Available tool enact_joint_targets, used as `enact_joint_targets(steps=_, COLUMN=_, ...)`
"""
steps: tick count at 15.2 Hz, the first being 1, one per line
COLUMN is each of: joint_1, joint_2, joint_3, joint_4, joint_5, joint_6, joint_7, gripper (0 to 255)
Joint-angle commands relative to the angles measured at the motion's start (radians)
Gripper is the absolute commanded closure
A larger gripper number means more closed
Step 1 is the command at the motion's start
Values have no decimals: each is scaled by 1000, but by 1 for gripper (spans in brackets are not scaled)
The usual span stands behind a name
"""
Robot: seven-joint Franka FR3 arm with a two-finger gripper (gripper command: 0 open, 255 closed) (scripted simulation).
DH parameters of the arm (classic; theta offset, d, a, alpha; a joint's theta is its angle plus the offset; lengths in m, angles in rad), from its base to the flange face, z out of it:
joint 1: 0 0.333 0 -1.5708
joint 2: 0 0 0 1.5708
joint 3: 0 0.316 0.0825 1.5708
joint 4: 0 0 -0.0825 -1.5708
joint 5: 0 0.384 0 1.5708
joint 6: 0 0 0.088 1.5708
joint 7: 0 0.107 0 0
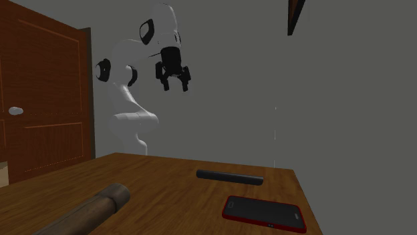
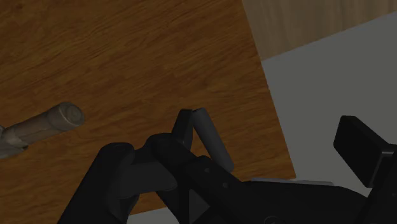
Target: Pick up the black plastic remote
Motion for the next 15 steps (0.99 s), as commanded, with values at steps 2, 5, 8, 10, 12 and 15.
enact_joint_targets(steps=2, joint_1=4, joint_2=31, joint_3=-11, joint_4=0, joint_5=-3, joint_6=22, joint_7=-19, gripper=0)
enact_joint_targets(steps=5, joint_1=15, joint_2=131, joint_3=-43, joint_4=10, joint_5=-7, joint_6=87, joint_7=-76, gripper=0)
enact_joint_targets(steps=8, joint_1=28, joint_2=237, joint_3=-73, joint_4=31, joint_5=-7, joint_6=146, joint_7=-133, gripper=0)
enact_joint_targets(steps=10, joint_1=38, joint_2=311, joint_3=-92, joint_4=52, joint_5=-3, joint_6=181, joint_7=-172, gripper=0)
enact_joint_targets(steps=12, joint_1=47, joint_2=387, joint_3=-110, joint_4=77, joint_5=4, joint_6=214, joint_7=-211, gripper=0)
enact_joint_targets(steps=15, joint_1=58, joint_2=504, joint_3=-133, joint_4=125, joint_5=19, joint_6=255, joint_7=-271, gripper=0)
